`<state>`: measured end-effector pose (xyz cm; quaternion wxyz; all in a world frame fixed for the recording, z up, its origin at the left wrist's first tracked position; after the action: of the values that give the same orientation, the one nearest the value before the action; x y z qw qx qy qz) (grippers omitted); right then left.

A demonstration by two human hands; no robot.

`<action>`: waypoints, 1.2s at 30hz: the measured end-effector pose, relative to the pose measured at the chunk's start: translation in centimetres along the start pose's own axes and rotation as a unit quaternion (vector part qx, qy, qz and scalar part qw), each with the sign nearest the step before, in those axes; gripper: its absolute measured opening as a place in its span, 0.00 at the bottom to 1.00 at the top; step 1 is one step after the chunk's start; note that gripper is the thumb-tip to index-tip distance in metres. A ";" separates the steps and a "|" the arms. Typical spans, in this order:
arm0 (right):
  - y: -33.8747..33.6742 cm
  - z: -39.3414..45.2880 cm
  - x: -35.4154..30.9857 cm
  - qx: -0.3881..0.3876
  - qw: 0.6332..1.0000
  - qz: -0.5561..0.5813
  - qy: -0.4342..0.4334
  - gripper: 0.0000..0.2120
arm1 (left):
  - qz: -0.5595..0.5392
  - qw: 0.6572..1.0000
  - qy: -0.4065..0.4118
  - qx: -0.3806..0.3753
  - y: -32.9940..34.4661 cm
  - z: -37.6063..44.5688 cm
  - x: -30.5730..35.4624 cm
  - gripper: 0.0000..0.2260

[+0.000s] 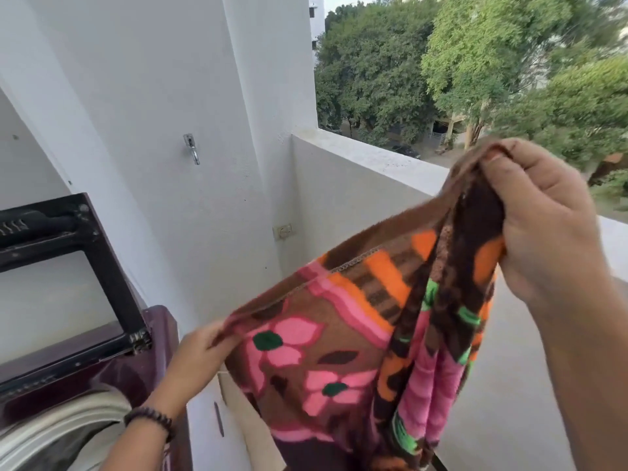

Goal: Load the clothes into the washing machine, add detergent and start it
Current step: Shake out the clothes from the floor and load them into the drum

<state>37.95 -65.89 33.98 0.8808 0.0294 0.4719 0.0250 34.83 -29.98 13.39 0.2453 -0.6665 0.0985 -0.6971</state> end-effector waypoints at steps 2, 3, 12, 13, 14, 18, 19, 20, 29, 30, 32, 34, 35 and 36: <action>1.1 -0.6 2.3 -0.027 0.997 -0.075 0.017 0.11 | -0.072 0.996 0.003 0.048 -1.1 0.6 2.3 0.08; 2.0 -1.0 3.4 -0.050 0.990 -0.131 0.019 0.09 | -0.087 0.994 0.031 0.057 -1.3 0.8 4.3 0.06; 12.0 -8.6 10.1 -0.426 0.883 -0.164 0.110 0.25 | 0.089 0.958 0.258 -0.086 4.7 -0.7 21.0 0.07; 12.0 -8.3 10.4 -0.390 0.900 -0.158 0.115 0.18 | 0.091 0.958 0.256 -0.095 5.1 -0.7 21.0 0.08; 11.7 -7.9 10.5 -0.354 0.913 -0.169 0.109 0.12 | 0.080 0.960 0.244 -0.109 5.3 -0.6 20.5 0.08; 9.2 -6.4 9.5 -0.250 0.952 -0.145 0.103 0.11 | 0.001 0.969 0.120 -0.218 6.2 -0.8 15.9 0.13; 8.5 -6.0 9.0 -0.227 0.961 -0.117 0.104 0.11 | -0.001 0.966 0.081 -0.244 6.8 -1.1 14.0 0.12; 7.8 -5.6 8.3 -0.208 0.968 -0.101 0.098 0.12 | 0.012 0.964 0.050 -0.262 7.5 -1.4 12.0 0.10; 4.4 -4.9 5.5 -0.116 0.988 0.050 0.086 0.09 | 0.068 0.986 -0.030 -0.148 5.3 0.1 2.8 0.06; 4.0 -4.9 6.0 -0.095 0.986 0.078 0.113 0.08 | 0.066 0.992 -0.035 -0.105 4.0 0.5 2.4 0.03; 3.3 -5.2 7.6 -0.060 0.982 0.091 0.153 0.07 | 0.038 0.998 -0.035 -0.023 1.4 0.9 2.7 0.03; 2.6 -5.2 8.4 -0.057 0.989 -0.060 0.126 0.04 | 0.020 1.000 -0.010 0.021 -0.1 1.1 4.5 0.05; 2.7 -5.3 8.4 -0.082 0.975 -0.180 0.099 0.04 | 0.017 1.000 0.009 0.020 -0.1 1.0 5.8 0.05; 3.4 -5.6 8.8 -0.136 0.948 -0.277 0.081 0.11 | 0.018 0.999 0.031 0.003 0.5 0.9 7.5 0.05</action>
<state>38.13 -61.66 23.86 0.8078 -0.2243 0.5230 -0.1536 35.83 -33.77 19.83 0.2571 -0.6417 0.1158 -0.7133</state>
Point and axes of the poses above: each hand's wrist, its own z-axis towards the middle knuckle, its own y-axis out of the palm, x = y × z, the point moved 9 cm from there along z, towards the middle knuckle, and after that the axes turned 12 degrees about -z, right-handed, at the moved point
